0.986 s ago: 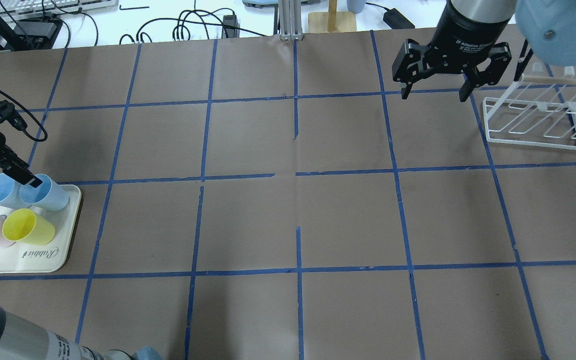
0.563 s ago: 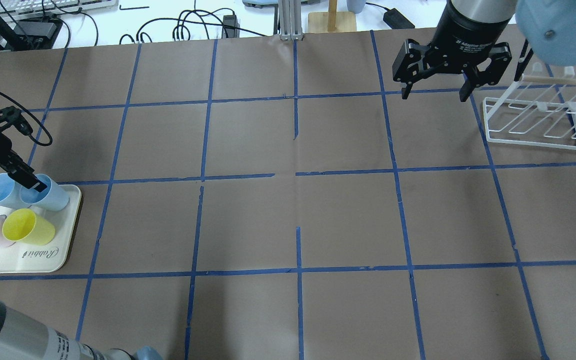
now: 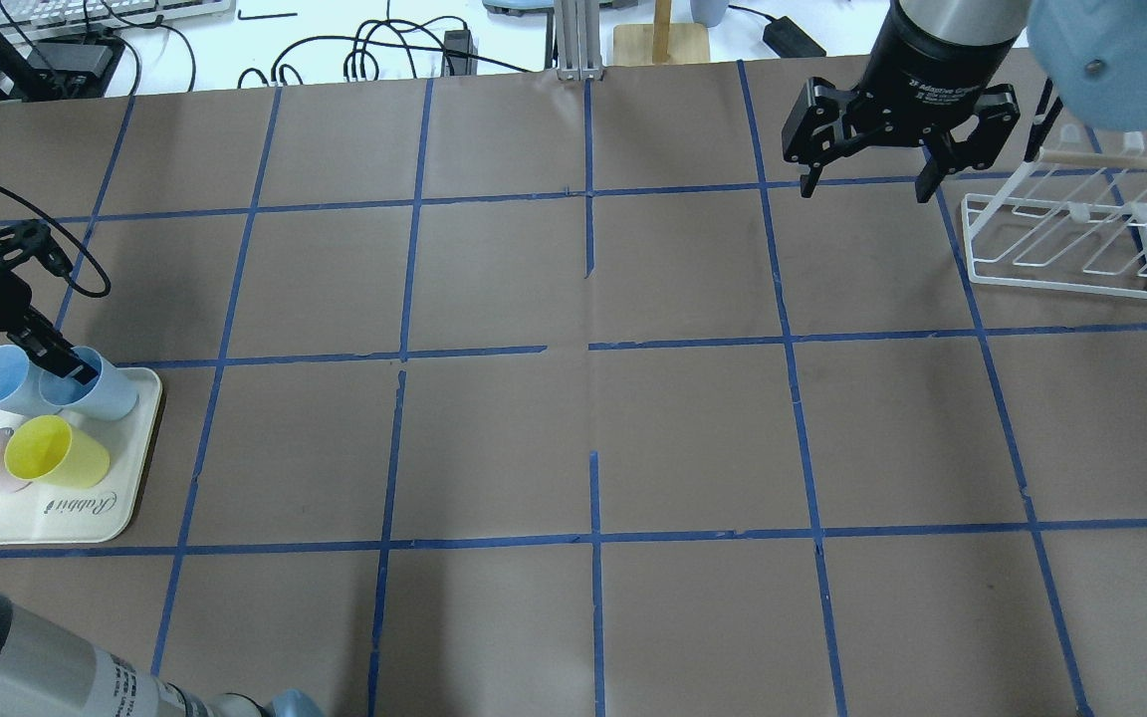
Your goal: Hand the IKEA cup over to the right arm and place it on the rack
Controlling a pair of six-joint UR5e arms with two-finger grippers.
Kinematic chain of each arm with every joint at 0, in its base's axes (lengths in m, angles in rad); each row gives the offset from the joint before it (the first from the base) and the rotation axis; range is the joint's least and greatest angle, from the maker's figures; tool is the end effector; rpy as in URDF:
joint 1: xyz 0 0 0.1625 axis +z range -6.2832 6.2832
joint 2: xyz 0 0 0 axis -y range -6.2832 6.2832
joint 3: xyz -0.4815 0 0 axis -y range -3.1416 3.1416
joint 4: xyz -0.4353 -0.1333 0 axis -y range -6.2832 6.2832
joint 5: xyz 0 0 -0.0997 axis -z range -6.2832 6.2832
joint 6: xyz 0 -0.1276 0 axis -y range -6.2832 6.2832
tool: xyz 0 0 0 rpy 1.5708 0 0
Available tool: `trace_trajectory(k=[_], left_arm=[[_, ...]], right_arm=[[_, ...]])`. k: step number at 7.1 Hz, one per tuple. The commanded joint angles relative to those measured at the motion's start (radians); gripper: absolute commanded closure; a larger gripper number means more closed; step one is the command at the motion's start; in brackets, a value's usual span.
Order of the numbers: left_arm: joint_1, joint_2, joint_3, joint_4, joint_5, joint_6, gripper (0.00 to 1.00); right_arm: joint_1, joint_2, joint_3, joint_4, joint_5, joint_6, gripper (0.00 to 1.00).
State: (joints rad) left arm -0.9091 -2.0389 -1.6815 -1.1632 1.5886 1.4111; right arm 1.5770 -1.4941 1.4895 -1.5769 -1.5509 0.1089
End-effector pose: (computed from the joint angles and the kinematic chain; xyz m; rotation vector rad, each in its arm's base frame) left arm 0.3010 -0.5998 0.2114 -1.0999 -2.7905 -0.1541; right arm 0.1394 -0.5724 0.5181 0.1600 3.1170 -0.0149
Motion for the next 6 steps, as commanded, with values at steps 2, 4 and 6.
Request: trace_trajectory(k=[2,4,6], left_arm=[[-0.004,0.009,0.008,-0.023,0.014,0.0,1.0],[-0.007,0.031,0.023,-0.068,0.022,-0.021,1.0],[-0.019,0.063,0.058,-0.137,0.002,-0.072,1.0]], right_arm=[[0.0,0.0,0.0,0.0,0.0,0.0,0.0],[0.0,0.0,0.0,0.0,0.0,0.0,0.0],[0.0,0.0,0.0,0.0,0.0,0.0,0.0]])
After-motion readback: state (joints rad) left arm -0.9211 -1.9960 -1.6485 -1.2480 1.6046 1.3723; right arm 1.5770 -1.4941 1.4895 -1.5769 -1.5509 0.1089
